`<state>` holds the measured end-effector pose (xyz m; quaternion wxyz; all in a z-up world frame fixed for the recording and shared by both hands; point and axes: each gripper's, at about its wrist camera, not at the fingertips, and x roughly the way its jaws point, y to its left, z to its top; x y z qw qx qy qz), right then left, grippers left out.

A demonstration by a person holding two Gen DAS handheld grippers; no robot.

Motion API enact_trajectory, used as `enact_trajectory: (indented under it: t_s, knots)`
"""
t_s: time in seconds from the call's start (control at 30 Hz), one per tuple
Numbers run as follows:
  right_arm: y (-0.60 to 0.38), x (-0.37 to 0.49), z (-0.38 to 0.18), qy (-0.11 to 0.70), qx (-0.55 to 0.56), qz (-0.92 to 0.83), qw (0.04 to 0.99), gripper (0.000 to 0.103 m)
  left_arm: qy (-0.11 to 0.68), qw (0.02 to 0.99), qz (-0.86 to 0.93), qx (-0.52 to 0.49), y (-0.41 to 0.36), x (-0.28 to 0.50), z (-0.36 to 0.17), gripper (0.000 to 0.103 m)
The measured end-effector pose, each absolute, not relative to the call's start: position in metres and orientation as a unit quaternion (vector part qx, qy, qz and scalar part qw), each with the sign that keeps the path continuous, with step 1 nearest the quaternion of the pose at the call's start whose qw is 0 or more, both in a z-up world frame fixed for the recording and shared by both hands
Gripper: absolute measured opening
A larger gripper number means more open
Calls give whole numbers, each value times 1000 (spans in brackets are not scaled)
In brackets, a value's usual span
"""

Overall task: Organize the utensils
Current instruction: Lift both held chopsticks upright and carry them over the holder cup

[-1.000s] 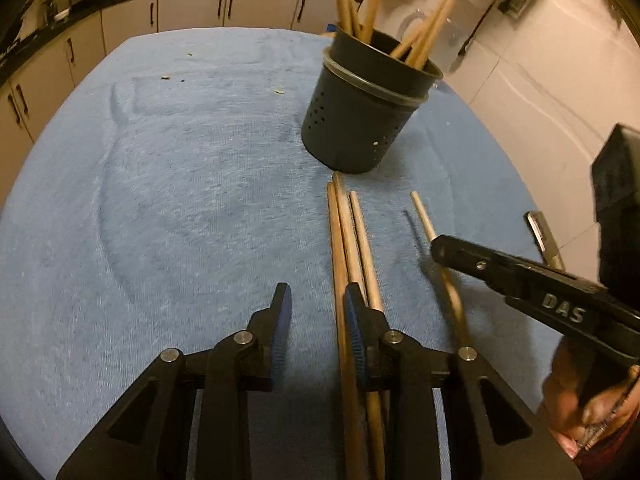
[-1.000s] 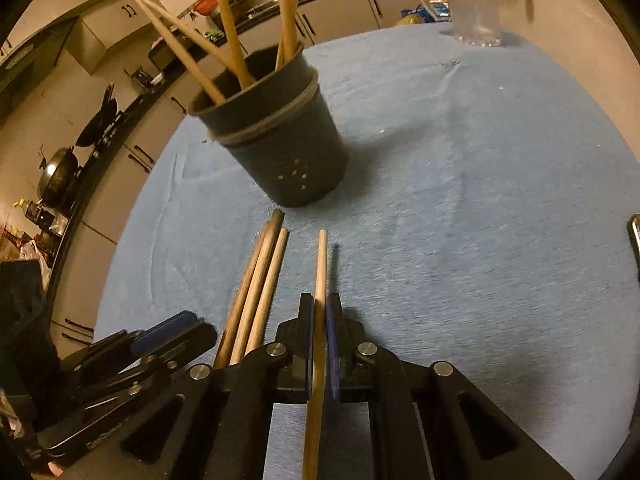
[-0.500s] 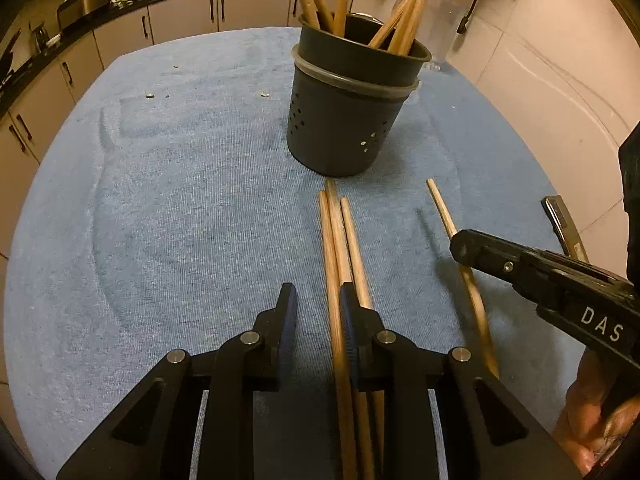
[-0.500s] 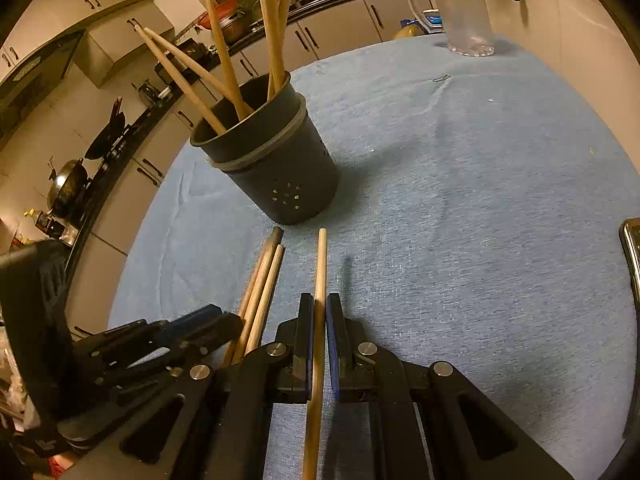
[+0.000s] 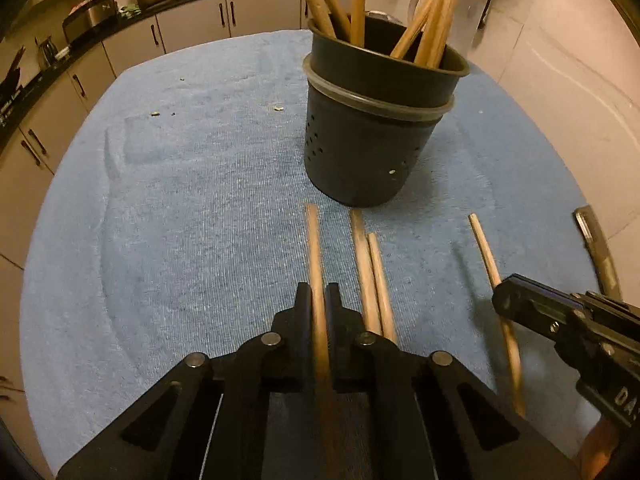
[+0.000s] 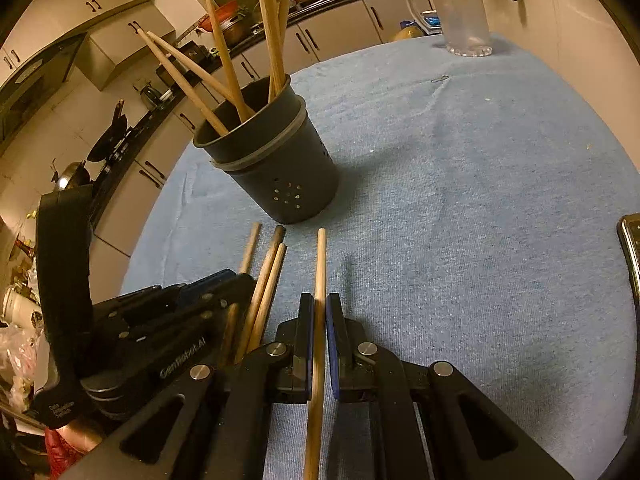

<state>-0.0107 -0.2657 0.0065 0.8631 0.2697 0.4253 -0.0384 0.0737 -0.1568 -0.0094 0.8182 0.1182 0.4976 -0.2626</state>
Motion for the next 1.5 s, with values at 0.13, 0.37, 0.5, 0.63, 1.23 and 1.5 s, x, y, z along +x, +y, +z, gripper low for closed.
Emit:
enact_trajectory:
  t_s: [0.13,0.37,0.5,0.63,1.23,1.5]
  knots:
    - [-264,-14,12,415,269,-31,869,7,474,832,-273,88,-135,66,2,6]
    - [-251,-27,43,356,250,-7,900,7,408,870,-272,61,-109,42,49,6]
    - [-242,-39,66,309,234,7,922,7,376,885,-272,42,-96,29,76,6]
    - [-236,-49,83,274,218,12,936,7,354,894,-273,32,-87,23,90,6]
    - [-230,-61,103,240,210,8,948,6,335,902,-271,29,-84,10,109,6]
    - [-227,-65,106,235,208,4,950,6,335,902,-269,30,-82,9,112,6]
